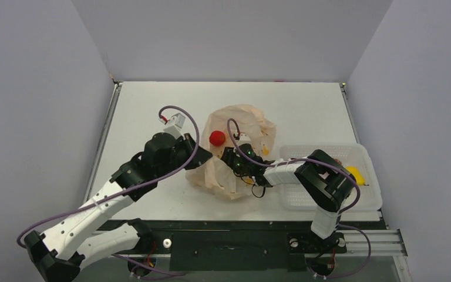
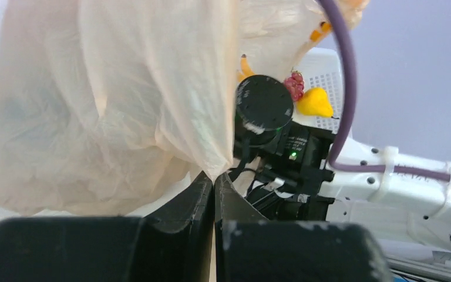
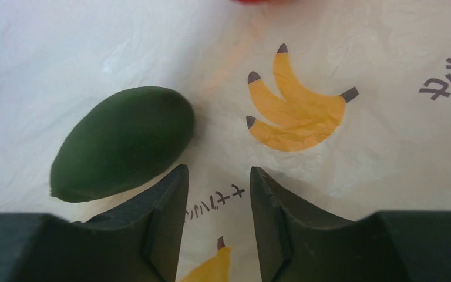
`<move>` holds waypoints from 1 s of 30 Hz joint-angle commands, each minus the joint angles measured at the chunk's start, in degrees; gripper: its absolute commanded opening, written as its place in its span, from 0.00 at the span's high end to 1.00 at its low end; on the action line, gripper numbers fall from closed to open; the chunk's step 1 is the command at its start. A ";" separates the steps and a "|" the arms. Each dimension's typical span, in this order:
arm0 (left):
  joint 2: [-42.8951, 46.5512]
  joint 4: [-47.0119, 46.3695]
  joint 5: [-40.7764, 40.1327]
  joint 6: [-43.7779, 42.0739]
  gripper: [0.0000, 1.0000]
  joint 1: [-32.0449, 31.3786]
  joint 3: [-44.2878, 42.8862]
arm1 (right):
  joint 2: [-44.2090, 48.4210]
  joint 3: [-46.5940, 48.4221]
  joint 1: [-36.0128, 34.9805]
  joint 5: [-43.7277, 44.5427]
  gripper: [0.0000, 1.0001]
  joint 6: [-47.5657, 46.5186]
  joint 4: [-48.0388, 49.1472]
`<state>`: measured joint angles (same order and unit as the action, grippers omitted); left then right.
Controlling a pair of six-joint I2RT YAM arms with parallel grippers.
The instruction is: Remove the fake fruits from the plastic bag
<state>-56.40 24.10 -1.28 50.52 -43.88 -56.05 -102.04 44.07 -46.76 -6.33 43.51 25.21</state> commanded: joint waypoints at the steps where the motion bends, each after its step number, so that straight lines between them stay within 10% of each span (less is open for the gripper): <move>1: 9.69 2.61 -3.01 1.11 1.00 0.84 10.77 | -0.15 -0.88 0.16 -2.86 0.58 2.01 6.88; 15: 26.21 11.13 -7.53 8.51 1.00 1.52 32.05 | 4.73 1.99 -2.00 5.39 0.23 -4.92 -2.98; 30: 22.81 6.16 -4.72 8.11 1.00 1.59 33.53 | 4.09 9.26 -3.98 8.60 0.27 -4.46 -7.23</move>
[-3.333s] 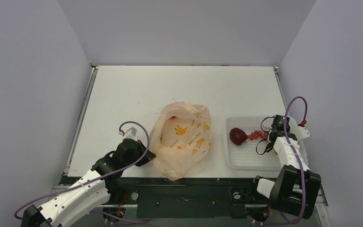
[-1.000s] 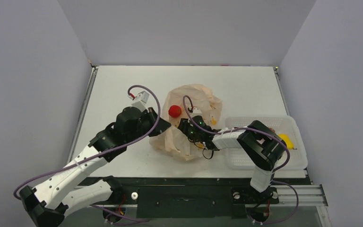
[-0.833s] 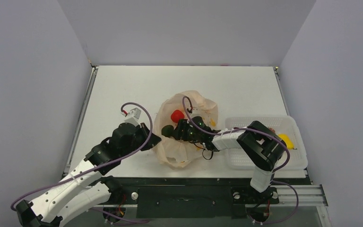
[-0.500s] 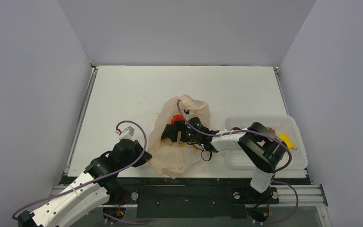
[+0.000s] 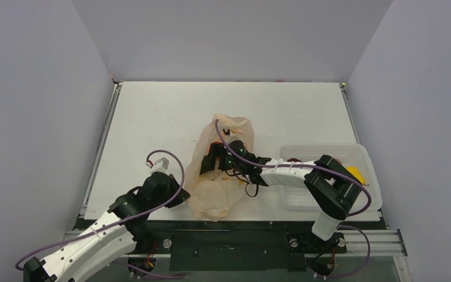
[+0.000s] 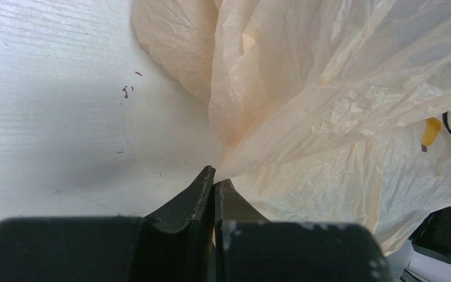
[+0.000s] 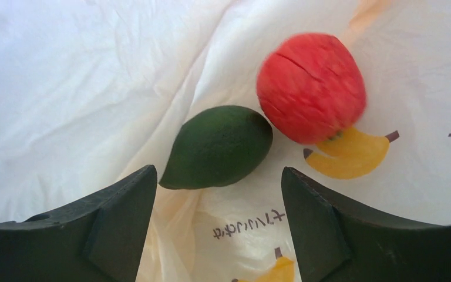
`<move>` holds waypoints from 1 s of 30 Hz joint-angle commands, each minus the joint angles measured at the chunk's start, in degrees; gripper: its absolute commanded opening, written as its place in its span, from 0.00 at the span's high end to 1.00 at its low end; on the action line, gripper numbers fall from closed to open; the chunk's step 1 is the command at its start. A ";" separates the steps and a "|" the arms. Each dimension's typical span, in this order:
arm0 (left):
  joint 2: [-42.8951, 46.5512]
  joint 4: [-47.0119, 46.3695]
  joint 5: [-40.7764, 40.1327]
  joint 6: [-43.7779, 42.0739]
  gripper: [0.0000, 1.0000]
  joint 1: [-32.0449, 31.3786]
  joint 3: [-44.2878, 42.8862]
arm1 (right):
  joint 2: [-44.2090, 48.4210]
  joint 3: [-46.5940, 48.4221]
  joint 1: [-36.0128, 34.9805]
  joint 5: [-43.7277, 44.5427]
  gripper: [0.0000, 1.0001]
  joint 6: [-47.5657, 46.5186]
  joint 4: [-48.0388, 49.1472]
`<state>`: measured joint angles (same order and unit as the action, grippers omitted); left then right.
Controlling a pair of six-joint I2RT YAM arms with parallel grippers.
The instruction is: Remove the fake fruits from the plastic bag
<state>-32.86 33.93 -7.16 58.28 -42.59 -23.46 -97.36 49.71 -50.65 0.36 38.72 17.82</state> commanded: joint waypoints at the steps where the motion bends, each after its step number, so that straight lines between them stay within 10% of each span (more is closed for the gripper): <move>1: -0.81 -3.95 1.46 0.43 1.00 0.26 1.04 | -1.23 4.82 -0.08 1.81 0.28 0.20 -0.22; 24: -1.92 -6.98 3.29 2.90 1.00 0.18 2.25 | -15.09 10.54 -1.08 -2.64 0.26 2.26 -0.62; 30: 1.21 -6.38 2.92 4.74 1.00 0.22 4.49 | -14.08 11.07 -1.09 -3.17 0.41 1.96 -0.97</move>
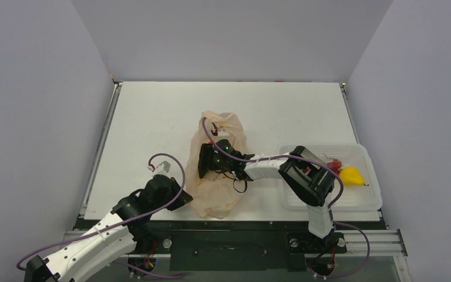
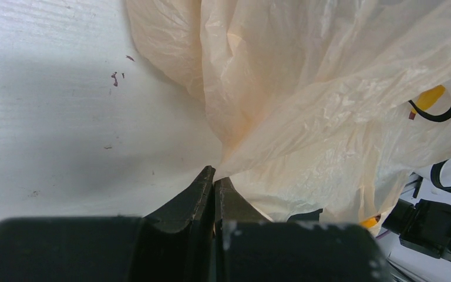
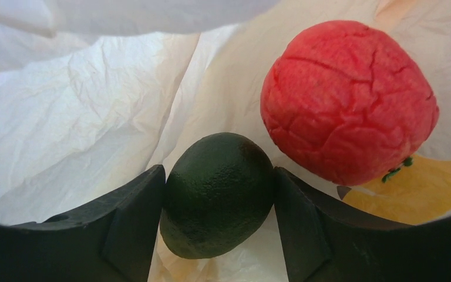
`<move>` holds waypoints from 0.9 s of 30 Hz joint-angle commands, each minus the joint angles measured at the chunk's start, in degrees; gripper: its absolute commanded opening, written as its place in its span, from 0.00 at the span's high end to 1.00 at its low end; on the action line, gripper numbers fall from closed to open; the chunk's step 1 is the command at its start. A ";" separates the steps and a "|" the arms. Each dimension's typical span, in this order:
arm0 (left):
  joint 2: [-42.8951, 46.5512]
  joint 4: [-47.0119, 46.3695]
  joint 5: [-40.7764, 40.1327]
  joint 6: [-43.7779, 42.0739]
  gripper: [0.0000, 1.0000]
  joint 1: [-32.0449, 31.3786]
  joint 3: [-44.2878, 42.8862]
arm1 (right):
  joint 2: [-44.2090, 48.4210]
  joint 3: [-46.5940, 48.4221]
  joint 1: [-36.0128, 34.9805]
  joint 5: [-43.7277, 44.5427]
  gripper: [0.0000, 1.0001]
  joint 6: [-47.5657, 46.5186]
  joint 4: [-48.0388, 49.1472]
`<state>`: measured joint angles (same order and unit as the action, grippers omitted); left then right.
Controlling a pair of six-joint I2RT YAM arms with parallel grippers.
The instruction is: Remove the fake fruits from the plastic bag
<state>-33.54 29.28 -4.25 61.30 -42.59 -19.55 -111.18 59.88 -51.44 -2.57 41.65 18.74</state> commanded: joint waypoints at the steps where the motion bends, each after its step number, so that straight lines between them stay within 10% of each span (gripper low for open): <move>1: 2.47 -1.53 -0.04 1.86 1.00 0.22 0.92 | 0.52 0.96 -0.27 0.02 0.47 -1.46 -2.05; 11: 2.57 -2.49 0.08 2.60 1.00 0.14 2.15 | 9.62 -1.93 -0.24 6.00 0.78 -4.85 -5.73; 27: -1.28 -5.64 -0.01 1.31 1.00 0.25 0.96 | 22.44 -7.11 -3.85 10.60 1.00 -8.96 -9.50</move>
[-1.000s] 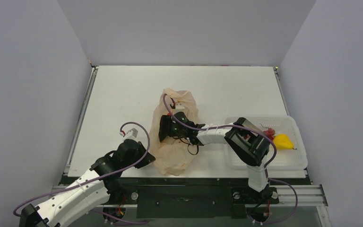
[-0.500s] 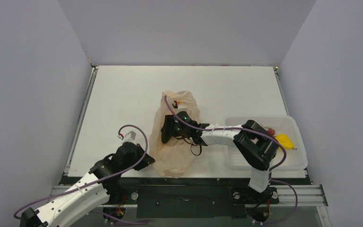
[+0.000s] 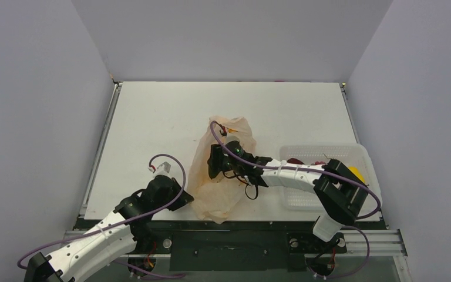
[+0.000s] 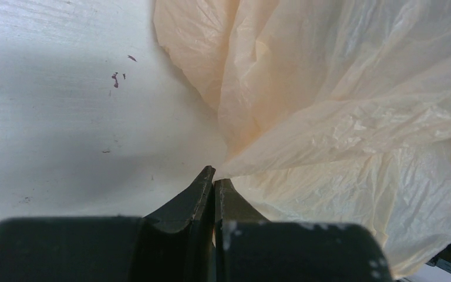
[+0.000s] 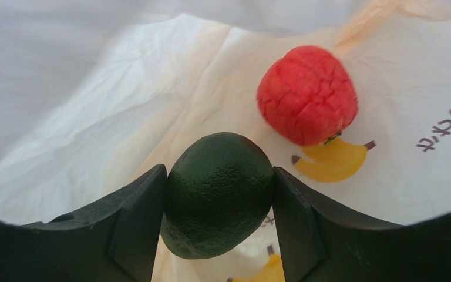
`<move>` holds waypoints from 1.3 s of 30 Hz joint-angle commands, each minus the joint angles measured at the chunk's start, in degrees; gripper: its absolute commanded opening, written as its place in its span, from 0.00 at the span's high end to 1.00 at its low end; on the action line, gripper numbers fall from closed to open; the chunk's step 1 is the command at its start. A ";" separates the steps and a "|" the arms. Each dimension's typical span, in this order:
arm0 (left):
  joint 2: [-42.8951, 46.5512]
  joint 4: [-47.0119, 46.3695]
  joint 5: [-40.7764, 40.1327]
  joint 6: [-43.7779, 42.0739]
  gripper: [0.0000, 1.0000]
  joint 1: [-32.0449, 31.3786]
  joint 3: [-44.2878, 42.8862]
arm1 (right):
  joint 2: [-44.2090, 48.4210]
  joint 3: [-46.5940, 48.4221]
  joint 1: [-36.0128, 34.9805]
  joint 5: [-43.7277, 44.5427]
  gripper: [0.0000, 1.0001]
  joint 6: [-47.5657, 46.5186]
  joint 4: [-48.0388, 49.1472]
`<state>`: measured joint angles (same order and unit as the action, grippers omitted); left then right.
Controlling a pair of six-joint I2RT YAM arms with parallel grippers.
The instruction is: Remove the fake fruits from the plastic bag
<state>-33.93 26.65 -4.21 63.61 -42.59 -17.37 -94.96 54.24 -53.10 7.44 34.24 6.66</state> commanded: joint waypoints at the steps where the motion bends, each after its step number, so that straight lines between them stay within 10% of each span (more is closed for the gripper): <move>1: -1.07 -3.14 -0.09 -1.02 1.00 0.24 -1.25 | 6.82 -2.31 -2.38 0.05 1.00 -1.06 3.28; 13: -1.95 -3.29 -0.04 -2.00 1.00 0.28 -1.99 | 5.97 -0.87 0.31 -18.25 1.00 9.36 12.01; 39: 5.21 4.80 -9.11 0.11 1.00 0.26 -4.03 | 13.86 2.42 -5.77 -32.84 1.00 -4.13 -1.39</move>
<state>-29.30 31.38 -12.25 62.94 -42.59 -19.35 -86.74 52.97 -58.57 -24.99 33.36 5.82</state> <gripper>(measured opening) 0.004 0.570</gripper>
